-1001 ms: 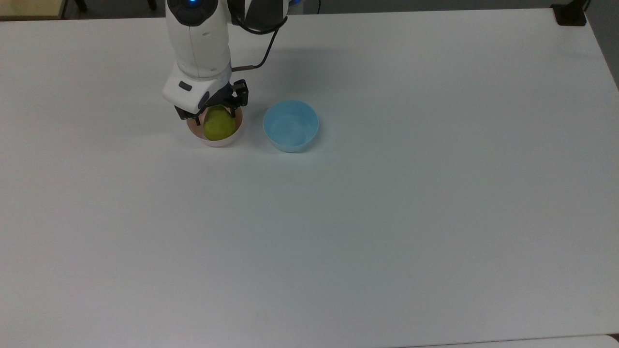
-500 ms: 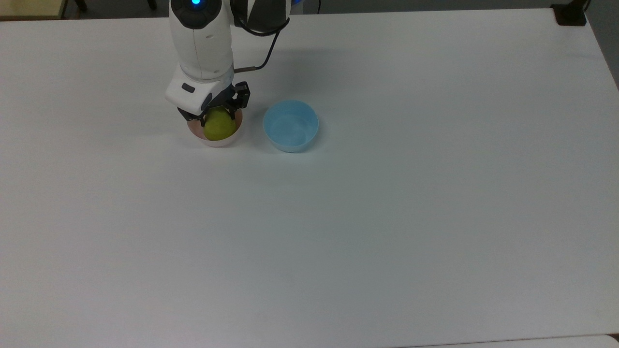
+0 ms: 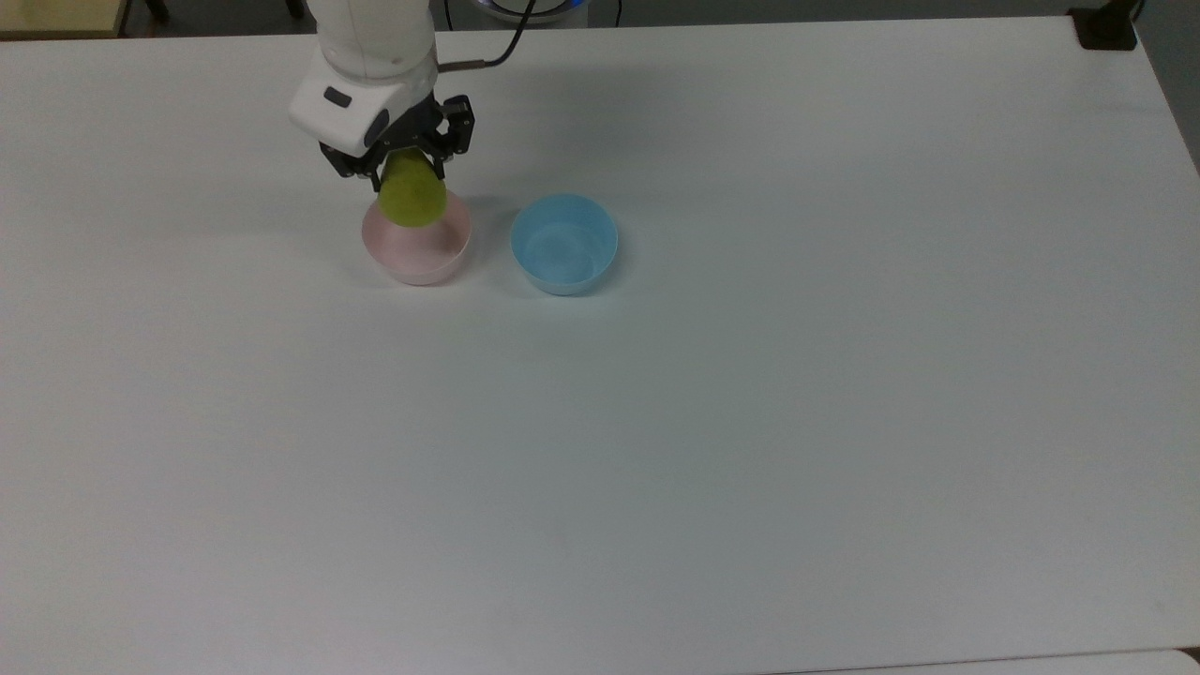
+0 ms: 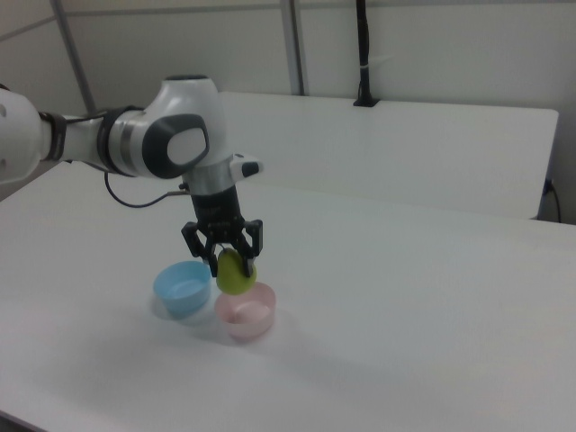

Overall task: Pick up a pear from the bowl
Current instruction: 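Lift the green pear up out of the pink bowl, then carry the held pear away from the bowls and hold it low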

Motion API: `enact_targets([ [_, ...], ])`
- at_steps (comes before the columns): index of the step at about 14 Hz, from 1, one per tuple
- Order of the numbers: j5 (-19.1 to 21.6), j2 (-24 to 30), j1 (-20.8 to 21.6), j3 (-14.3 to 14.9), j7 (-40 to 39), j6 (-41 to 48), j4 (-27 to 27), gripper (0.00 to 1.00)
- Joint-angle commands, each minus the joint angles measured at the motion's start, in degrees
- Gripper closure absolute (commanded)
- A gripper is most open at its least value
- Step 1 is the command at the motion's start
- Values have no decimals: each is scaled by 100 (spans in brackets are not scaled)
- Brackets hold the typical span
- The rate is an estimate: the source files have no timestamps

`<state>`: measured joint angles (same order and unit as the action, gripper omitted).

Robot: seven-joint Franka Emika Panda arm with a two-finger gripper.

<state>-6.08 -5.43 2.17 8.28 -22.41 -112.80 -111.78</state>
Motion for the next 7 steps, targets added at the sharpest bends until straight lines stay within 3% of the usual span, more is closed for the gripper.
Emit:
enact_targets([
  [1, -24, 69, -241, 86, -280, 443, 497, 61],
  [4, 19, -98, -926, 86, -1061, 409, 789, 61],
  [7, 20, -519, -1323, 86, -1283, 103, 974, 61],
])
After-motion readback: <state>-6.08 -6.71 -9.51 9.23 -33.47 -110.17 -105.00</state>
